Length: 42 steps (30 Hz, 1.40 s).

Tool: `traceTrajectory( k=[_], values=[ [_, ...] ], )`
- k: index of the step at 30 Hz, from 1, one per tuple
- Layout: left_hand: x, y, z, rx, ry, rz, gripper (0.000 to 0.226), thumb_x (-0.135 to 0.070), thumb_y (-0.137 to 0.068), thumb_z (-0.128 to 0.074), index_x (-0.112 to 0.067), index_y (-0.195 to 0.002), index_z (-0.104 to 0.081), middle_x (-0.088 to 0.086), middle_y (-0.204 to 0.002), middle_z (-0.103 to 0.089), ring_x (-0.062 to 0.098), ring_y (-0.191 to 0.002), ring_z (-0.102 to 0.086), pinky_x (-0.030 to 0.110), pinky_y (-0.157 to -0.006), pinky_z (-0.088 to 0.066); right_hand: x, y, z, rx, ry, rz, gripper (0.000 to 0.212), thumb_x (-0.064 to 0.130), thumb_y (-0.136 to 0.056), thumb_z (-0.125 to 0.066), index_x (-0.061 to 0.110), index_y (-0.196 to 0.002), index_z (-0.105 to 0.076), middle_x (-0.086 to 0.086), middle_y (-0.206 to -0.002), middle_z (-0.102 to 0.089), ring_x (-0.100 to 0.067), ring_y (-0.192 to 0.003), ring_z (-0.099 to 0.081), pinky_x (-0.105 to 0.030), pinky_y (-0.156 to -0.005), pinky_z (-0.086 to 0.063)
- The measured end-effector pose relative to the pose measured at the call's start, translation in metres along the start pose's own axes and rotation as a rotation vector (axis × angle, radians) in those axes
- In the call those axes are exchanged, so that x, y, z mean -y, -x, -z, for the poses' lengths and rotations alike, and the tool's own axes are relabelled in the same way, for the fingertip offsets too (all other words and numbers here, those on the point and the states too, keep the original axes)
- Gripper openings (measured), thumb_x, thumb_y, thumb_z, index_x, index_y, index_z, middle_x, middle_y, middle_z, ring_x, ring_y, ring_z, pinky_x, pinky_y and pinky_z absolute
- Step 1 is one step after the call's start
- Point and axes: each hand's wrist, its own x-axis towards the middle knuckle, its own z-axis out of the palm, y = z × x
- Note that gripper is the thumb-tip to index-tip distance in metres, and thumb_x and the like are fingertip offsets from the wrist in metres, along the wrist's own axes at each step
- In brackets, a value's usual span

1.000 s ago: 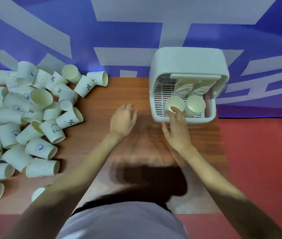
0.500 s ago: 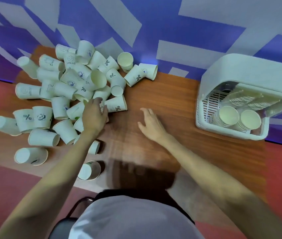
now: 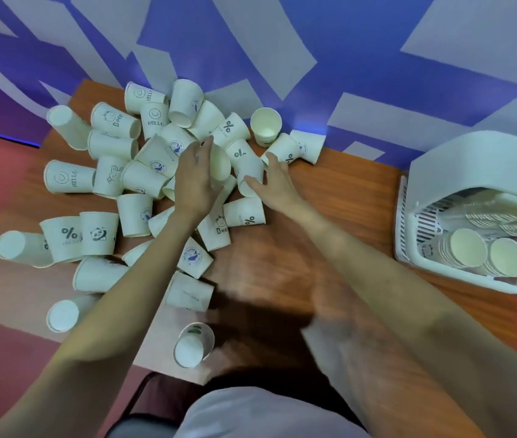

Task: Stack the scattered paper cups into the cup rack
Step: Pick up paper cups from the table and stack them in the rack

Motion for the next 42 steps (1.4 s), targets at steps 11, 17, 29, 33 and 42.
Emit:
traceTrajectory(
  k=[11,17,29,33,42],
  values=[
    [0.012,-0.004,-0.007,-0.102,0.130,0.001,0.071,-0.035,-0.080,-0.069,-0.001,-0.135,-0.041,0.016,-0.127,-0.054,0.033,-0.116,-0.050,0.039,-0.098,-0.039,0.016,-0.063,-0.014,0.021,0.171,-0.139,0.073,0.051,-0.084,-0.064,0.007,-0.134,-0.032,-0.018,-0.131,-0.045,-0.032,-0.122,-0.043,-0.037,-0.085,-0.039],
    [0.010,0.012,0.001,-0.169,0.187,0.070,0.069,-0.030,-0.078,-0.071,-0.003,-0.134,-0.041,0.016,-0.128,-0.052,0.031,-0.119,-0.048,0.035,-0.100,-0.035,0.014,-0.063,-0.026,0.025,0.198,-0.171,0.076,0.049,-0.077,-0.072,0.006,-0.127,-0.034,-0.017,-0.128,-0.047,-0.030,-0.122,-0.042,-0.034,-0.080,-0.038],
    [-0.028,0.053,0.012,-0.218,0.281,0.074,0.075,-0.038,-0.073,-0.075,-0.013,-0.135,-0.041,0.005,-0.130,-0.054,0.019,-0.120,-0.048,0.023,-0.097,-0.033,-0.025,0.012,0.044,-0.230,-0.246,-0.104,0.062,0.027,-0.077,-0.070,0.025,-0.133,-0.043,-0.010,-0.128,-0.039,-0.020,-0.108,-0.046,-0.023,-0.087,-0.041],
    [-0.062,0.071,0.004,-0.199,0.370,0.009,0.065,-0.037,-0.070,-0.074,-0.022,-0.126,-0.046,-0.003,-0.121,-0.057,0.013,-0.111,-0.051,0.025,-0.087,-0.038,-0.072,0.065,0.081,-0.385,-0.294,-0.069,0.050,0.022,-0.069,-0.076,0.022,-0.106,-0.042,-0.005,-0.111,-0.049,-0.019,-0.103,-0.051,-0.025,-0.071,-0.046],
    [-0.168,0.108,-0.047,0.018,0.434,-0.145,0.069,-0.032,-0.071,-0.078,-0.013,-0.129,-0.045,0.004,-0.124,-0.054,0.017,-0.116,-0.048,0.027,-0.096,-0.039,-0.179,0.186,0.136,-0.697,-0.356,-0.047,0.055,0.019,-0.069,-0.076,0.020,-0.105,-0.033,-0.014,-0.113,-0.053,-0.028,-0.101,-0.059,-0.048,-0.084,-0.052]
  ],
)
